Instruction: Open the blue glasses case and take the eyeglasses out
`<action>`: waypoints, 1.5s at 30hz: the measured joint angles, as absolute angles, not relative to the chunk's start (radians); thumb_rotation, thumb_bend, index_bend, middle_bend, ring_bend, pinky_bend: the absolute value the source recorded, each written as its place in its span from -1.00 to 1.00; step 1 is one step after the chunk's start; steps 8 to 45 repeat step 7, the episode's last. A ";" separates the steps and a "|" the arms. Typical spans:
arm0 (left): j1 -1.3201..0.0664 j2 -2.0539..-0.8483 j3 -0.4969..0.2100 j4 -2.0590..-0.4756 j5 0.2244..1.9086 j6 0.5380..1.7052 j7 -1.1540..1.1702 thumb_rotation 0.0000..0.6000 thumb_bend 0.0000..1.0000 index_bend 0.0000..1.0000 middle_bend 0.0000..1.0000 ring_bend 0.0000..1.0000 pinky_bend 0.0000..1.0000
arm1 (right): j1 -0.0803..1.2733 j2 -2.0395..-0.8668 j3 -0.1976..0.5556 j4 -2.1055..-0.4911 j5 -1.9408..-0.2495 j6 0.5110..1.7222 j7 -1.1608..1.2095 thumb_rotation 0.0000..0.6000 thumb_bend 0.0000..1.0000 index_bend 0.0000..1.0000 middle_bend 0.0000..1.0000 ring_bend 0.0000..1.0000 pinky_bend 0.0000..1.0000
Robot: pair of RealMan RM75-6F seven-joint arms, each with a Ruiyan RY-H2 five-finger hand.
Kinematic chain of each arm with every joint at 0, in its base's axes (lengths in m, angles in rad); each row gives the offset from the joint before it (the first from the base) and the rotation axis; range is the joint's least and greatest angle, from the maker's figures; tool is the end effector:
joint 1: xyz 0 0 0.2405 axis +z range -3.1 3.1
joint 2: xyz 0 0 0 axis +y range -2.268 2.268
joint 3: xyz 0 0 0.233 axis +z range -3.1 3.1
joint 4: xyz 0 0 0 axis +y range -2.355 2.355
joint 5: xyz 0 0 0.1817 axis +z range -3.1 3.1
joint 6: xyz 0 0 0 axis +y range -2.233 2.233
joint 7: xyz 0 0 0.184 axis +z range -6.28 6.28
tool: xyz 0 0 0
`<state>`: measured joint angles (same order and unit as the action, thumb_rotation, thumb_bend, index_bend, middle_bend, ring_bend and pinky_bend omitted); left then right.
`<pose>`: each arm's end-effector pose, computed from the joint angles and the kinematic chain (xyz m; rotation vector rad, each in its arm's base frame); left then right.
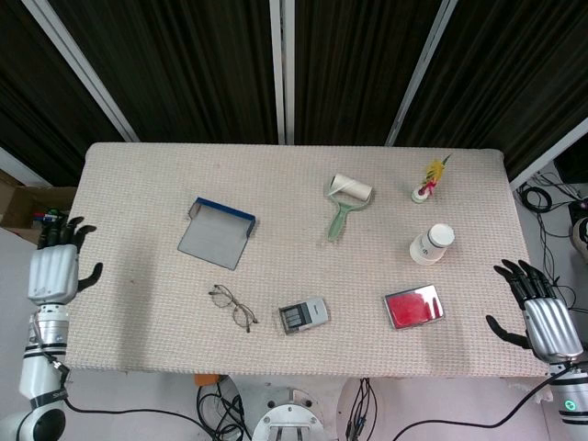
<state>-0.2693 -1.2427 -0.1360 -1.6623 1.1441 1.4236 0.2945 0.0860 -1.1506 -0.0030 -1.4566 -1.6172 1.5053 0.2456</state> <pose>-0.2713 0.2754 0.1535 -1.2584 -0.9073 -0.7829 -0.2875 -0.2083 0.1640 1.4585 -0.9866 1.0268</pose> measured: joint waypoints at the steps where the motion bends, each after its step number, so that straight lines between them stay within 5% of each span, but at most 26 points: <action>1: -0.255 -1.234 -0.129 -1.659 1.152 1.432 0.273 1.00 -0.43 -0.51 -0.74 -0.90 -0.78 | 0.087 -1.151 -0.003 -1.458 -1.618 1.505 0.244 1.00 -0.60 -0.70 -0.77 -1.00 -0.79; 7: -0.167 -1.191 -0.062 -1.651 1.276 1.521 0.202 1.00 -0.43 -0.52 -0.74 -0.90 -0.78 | 0.098 -1.154 -0.002 -1.471 -1.625 1.493 0.227 1.00 -0.60 -0.70 -0.77 -1.00 -0.79; 45: -0.167 -1.191 -0.062 -1.651 1.276 1.521 0.202 1.00 -0.43 -0.52 -0.74 -0.90 -0.78 | 0.098 -1.154 -0.002 -1.471 -1.625 1.493 0.227 1.00 -0.60 -0.70 -0.77 -1.00 -0.79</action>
